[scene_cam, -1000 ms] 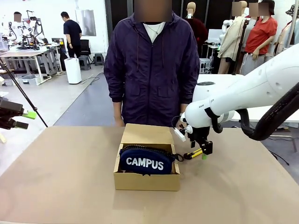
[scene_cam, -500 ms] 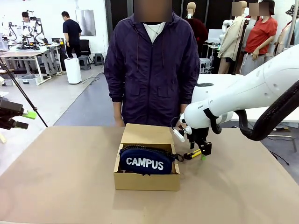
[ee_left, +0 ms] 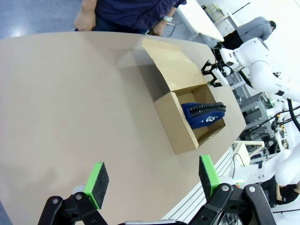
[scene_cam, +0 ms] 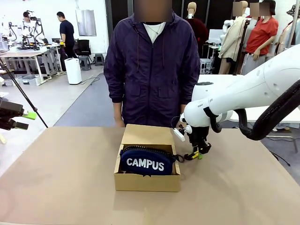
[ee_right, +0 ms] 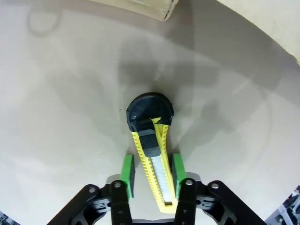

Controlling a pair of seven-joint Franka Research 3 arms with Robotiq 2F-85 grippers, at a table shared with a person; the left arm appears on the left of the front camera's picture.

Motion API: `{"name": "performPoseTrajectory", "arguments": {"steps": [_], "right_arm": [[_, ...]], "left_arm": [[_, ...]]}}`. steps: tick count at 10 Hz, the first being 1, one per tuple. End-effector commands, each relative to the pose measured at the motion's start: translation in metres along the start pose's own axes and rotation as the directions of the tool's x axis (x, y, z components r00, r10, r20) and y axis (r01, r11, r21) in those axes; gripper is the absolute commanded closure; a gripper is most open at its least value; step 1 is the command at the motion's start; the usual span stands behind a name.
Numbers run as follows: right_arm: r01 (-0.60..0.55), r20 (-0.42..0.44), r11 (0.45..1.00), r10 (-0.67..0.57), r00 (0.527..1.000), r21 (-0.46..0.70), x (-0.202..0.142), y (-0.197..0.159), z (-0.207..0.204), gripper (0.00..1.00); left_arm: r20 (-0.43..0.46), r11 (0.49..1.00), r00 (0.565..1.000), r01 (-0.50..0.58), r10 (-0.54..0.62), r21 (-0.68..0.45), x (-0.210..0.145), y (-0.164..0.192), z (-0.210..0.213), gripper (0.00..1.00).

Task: Pack the items into the box.
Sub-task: Pick up the item indicated by the person and place it inside the Mailer Box.

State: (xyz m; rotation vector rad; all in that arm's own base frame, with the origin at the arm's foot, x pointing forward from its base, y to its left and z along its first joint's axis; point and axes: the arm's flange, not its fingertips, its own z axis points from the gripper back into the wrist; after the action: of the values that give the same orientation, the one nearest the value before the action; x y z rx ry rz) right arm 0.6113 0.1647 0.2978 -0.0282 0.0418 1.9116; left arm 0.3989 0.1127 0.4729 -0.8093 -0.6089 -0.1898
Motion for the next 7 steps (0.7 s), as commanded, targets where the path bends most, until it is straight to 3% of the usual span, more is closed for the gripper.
{"name": "performPoseTrajectory", "arguments": {"steps": [1, 7], "right_arm": [[0.010, -0.010, 1.000, -0.009, 1.000, 0.023, 0.002, -0.005, -0.002, 1.00], [0.037, 0.000, 0.999, -0.037, 0.999, 0.038, 0.000, -0.005, 0.008, 1.00]], "left_arm": [[-0.007, 1.000, 1.000, -0.008, 0.008, -0.004, 0.000, -0.001, 0.003, 0.00], [-0.007, 1.000, 1.000, -0.008, 0.008, -0.004, 0.000, -0.001, 0.003, 0.00]]}}
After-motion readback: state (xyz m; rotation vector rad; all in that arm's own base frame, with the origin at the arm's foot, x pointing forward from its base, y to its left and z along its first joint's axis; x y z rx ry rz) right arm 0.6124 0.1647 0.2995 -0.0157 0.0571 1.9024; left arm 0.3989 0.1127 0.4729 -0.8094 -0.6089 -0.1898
